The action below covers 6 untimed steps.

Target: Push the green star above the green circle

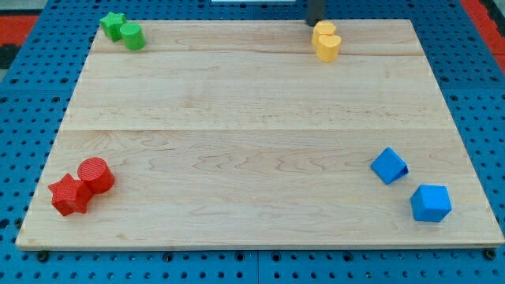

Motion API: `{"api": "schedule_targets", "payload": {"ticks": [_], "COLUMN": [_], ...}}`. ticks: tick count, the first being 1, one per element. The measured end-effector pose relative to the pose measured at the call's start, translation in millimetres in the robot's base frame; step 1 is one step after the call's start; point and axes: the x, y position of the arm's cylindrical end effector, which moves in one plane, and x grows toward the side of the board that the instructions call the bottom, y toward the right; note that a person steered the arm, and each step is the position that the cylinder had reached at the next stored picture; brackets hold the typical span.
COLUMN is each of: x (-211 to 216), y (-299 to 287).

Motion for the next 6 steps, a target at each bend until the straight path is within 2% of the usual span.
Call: {"api": "schedule_targets", "payload": {"ticks": [2,3,4,5,6], "x": [1.6,63.9,150.3,143.2,104.0], "y": [-123.9,-163.8,-237.8,-372.4,-382.6]}}
